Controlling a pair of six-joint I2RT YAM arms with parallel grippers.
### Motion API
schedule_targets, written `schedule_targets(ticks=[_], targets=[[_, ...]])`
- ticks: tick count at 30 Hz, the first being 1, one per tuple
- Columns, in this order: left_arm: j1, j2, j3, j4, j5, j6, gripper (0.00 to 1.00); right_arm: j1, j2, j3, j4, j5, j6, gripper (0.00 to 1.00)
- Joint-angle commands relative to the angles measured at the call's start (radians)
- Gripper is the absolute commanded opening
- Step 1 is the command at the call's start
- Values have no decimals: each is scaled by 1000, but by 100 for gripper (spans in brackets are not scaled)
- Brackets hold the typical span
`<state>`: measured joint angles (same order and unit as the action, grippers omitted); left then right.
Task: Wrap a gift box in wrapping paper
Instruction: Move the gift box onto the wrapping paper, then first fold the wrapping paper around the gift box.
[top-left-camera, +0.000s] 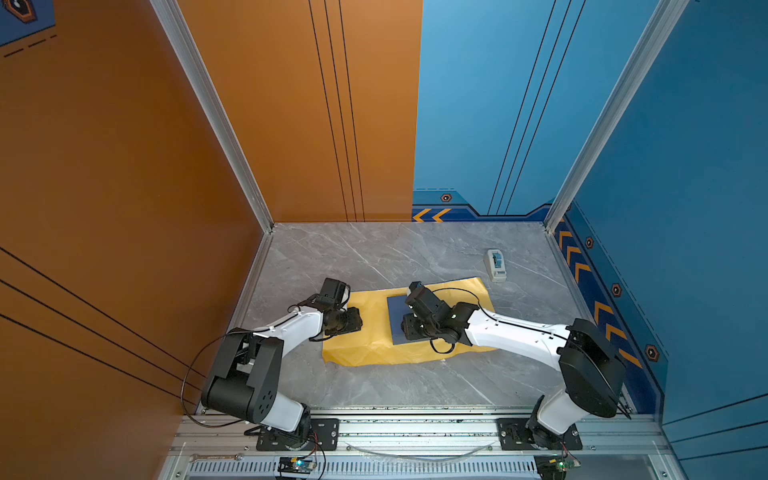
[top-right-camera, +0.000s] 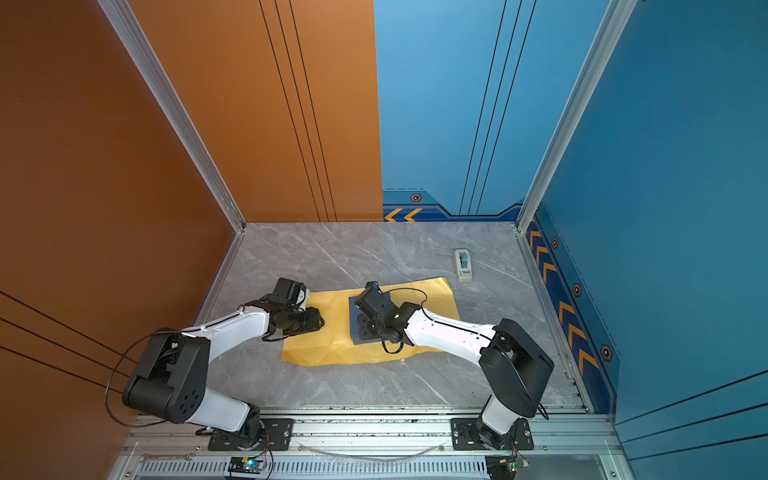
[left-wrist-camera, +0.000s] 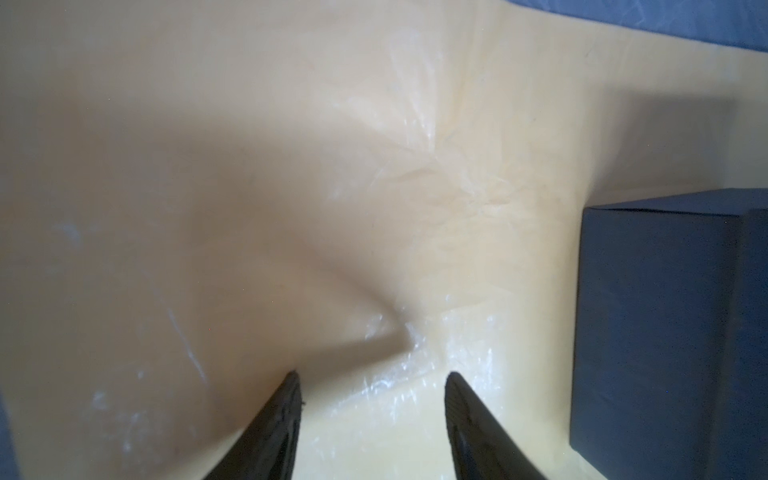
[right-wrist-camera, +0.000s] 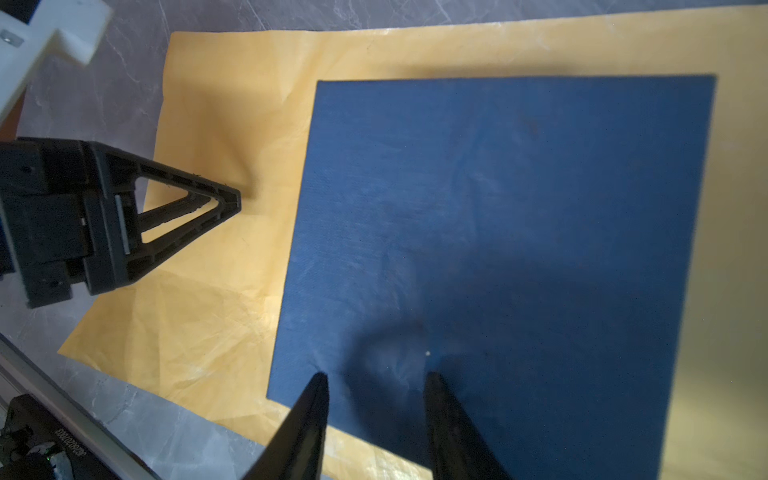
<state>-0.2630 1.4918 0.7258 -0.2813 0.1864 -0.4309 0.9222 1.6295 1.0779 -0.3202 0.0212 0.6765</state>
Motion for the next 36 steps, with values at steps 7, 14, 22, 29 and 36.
schedule_targets(ticks=[7,14,22,29,36], targets=[[-12,-95,64,-56,14,17,61,-126,-163,-54,12,-66,11,71],[-19,-172,106,-69,59,9,62,-645,-349,-222,-126,-303,-58,74],[-24,-155,77,-35,61,-6,62,-1084,-219,-226,-296,-486,-193,75],[-24,-151,44,-15,49,-20,62,-1055,-83,-268,-239,-600,-226,76],[-21,-149,38,-18,44,-18,61,-1016,23,-231,-88,-713,-302,73]])
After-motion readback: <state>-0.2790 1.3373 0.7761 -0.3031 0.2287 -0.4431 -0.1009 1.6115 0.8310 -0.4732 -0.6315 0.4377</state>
